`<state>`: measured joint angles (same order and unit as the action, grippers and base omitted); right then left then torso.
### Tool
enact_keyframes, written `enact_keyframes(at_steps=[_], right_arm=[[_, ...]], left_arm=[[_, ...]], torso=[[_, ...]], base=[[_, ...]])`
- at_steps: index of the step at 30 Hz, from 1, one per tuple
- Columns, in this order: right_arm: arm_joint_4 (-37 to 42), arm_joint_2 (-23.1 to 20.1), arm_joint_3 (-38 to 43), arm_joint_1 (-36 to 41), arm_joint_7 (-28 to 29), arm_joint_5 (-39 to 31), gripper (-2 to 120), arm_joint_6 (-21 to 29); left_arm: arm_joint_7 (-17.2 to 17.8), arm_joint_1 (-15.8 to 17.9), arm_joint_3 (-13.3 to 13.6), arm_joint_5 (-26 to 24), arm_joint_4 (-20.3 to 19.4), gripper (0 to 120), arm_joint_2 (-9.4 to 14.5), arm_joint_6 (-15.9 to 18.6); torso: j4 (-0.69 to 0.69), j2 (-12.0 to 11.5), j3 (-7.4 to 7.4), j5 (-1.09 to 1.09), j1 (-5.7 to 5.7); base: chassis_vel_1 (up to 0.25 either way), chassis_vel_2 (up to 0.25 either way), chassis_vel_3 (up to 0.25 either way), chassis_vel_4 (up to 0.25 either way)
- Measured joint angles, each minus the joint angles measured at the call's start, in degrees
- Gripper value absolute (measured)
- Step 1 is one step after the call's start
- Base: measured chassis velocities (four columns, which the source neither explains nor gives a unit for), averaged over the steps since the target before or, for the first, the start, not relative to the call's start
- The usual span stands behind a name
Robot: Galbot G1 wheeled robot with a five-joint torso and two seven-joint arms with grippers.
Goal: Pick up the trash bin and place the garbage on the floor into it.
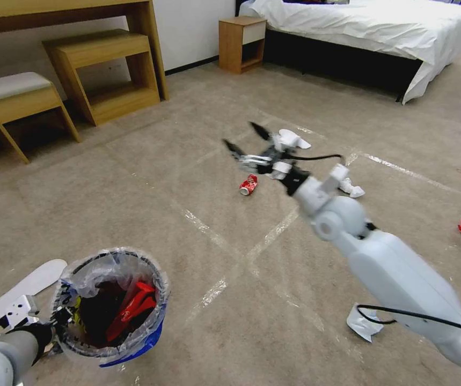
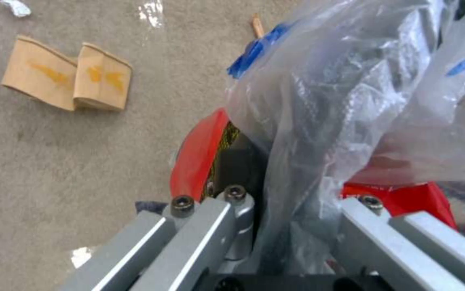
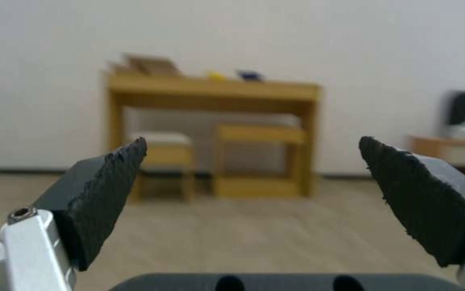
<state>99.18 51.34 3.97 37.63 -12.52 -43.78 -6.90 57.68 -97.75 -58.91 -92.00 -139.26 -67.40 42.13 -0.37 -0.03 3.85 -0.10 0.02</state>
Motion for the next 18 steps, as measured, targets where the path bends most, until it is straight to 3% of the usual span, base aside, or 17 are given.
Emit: enact_keyframes(at_steps=[8, 18], right_arm=[[-5.26, -2.84, 12.64, 14.84, 3.46, 10.0, 100, 2.39], [-14.32, -3.71, 16.05, 20.28, 5.89, 12.14, 100, 4.83]], left_arm=[[0.0, 1.09, 1.04, -0.25, 0.5, 0, 0.92, 0.0], [0.0, 1.98, 1.78, -0.63, 1.8, 0, 2.43, 0.0]], torso=[[-0.02, 0.0, 0.0, 0.0, -0.01], [0.01, 0.0, 0.01, 0.0, 0.0]], base=[[0.0, 0.0, 0.0, 0.0], [0.0, 0.0, 0.0, 0.0]])
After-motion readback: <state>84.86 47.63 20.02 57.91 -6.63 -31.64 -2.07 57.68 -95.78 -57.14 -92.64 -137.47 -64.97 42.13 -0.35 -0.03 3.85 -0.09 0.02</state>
